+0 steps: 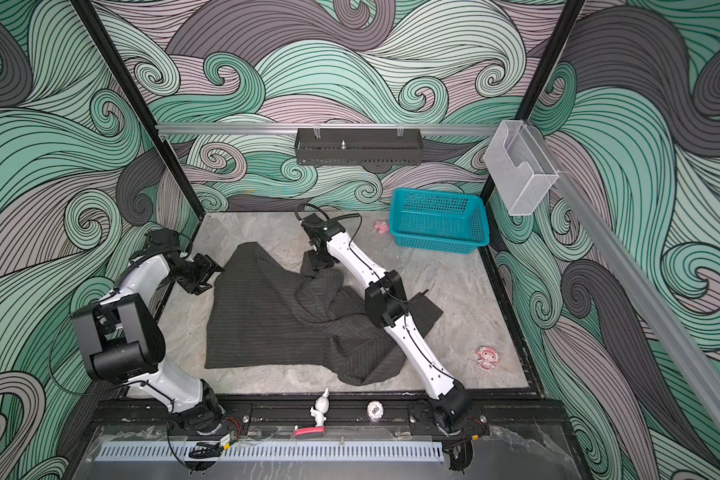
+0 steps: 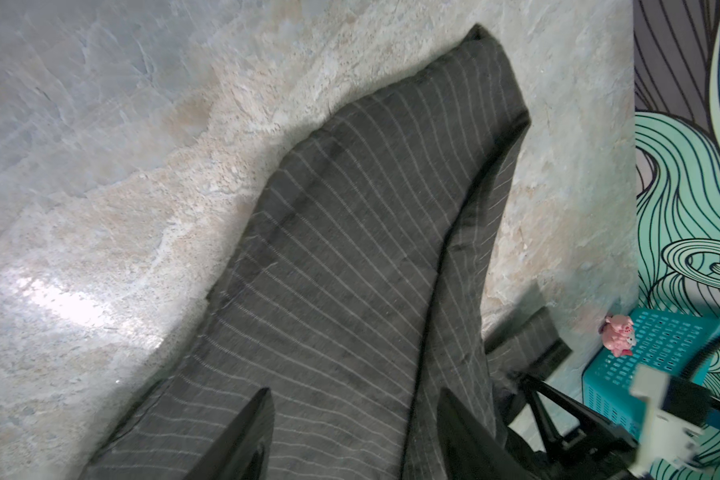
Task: Fold and stack the long sleeve shirts
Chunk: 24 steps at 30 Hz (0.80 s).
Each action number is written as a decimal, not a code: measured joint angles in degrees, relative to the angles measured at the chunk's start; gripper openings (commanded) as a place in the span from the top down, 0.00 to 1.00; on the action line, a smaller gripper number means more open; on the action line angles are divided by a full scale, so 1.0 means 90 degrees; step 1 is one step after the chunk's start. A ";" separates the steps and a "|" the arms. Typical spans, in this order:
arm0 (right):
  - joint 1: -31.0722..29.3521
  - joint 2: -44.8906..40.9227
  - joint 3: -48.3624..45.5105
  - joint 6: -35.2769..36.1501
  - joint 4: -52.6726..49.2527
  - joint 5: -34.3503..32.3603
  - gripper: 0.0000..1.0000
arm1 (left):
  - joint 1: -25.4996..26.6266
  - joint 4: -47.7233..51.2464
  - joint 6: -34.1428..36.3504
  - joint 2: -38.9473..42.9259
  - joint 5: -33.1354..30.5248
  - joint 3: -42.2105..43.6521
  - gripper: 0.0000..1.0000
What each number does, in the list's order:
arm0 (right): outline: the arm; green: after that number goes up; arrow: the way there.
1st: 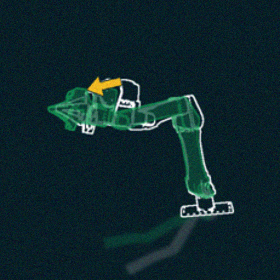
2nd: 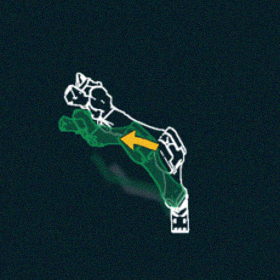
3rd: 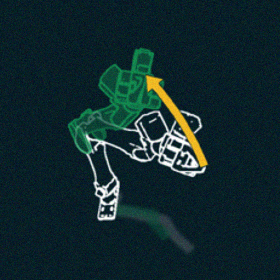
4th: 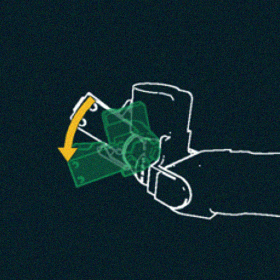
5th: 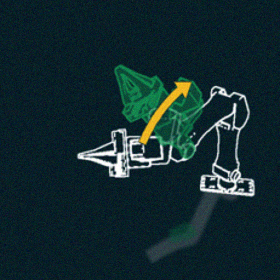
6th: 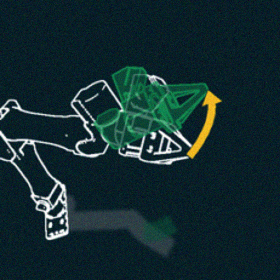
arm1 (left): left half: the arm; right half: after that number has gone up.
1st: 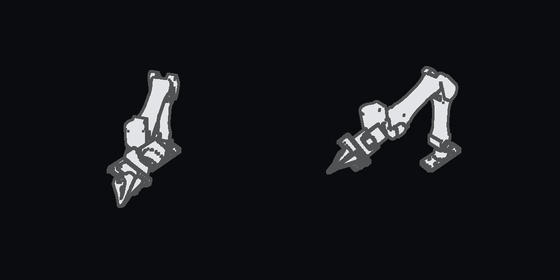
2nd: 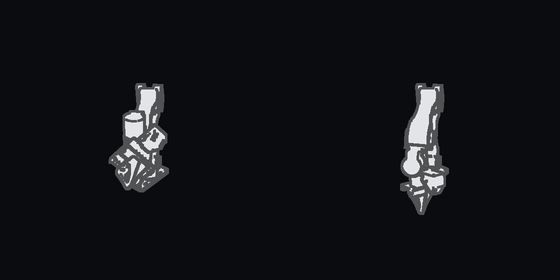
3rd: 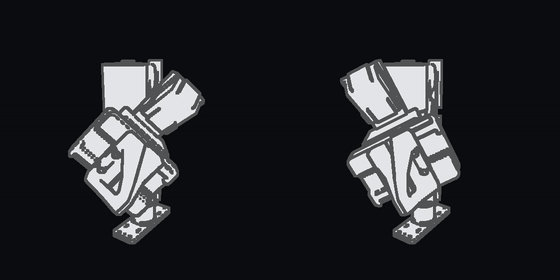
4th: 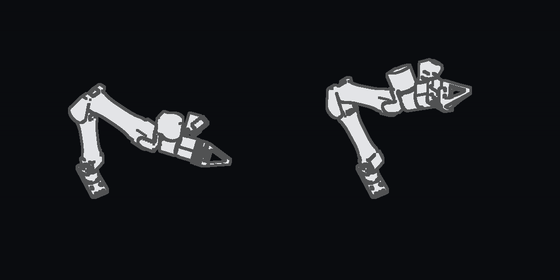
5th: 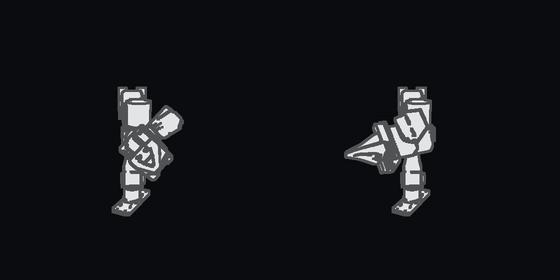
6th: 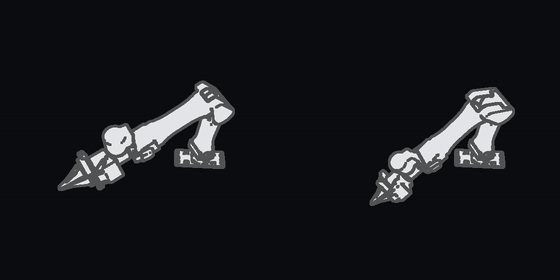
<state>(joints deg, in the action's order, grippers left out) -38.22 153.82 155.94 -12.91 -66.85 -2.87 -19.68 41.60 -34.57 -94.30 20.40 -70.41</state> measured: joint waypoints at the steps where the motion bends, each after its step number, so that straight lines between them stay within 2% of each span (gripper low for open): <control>1: 0.0012 -0.0257 -0.0066 0.0044 0.0032 -0.0051 1.00 | 0.0002 -0.0005 0.0002 0.0000 0.0005 0.0027 0.35; 8: 0.0022 -0.2846 -0.0838 0.0272 0.0573 -0.0563 1.00 | 0.0172 -0.0012 0.0068 0.0000 0.0027 0.0219 0.39; 12: 0.0010 -0.3942 -0.1117 0.0391 0.0913 -0.0789 1.00 | 0.0542 -0.0012 0.0085 -0.0073 0.0027 0.0245 0.41; 15: 0.0012 -0.4204 -0.1326 0.0461 0.1037 -0.0901 1.00 | 0.0930 -0.0015 0.0078 -0.0185 0.0024 0.0245 0.41; 19: 0.0012 -0.4078 -0.1698 0.0554 0.1008 -0.1030 1.00 | 0.1392 -0.0039 0.0044 -0.0364 0.0029 0.0245 0.43; 24: 0.0073 -0.3864 -0.1746 0.0848 0.0950 -0.1384 1.00 | 0.1571 -0.0039 0.0029 -0.0554 0.0027 0.0245 0.44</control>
<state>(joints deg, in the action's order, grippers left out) -37.56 119.04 140.22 -5.28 -58.30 -15.33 -5.54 41.25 -34.30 -99.29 20.64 -68.20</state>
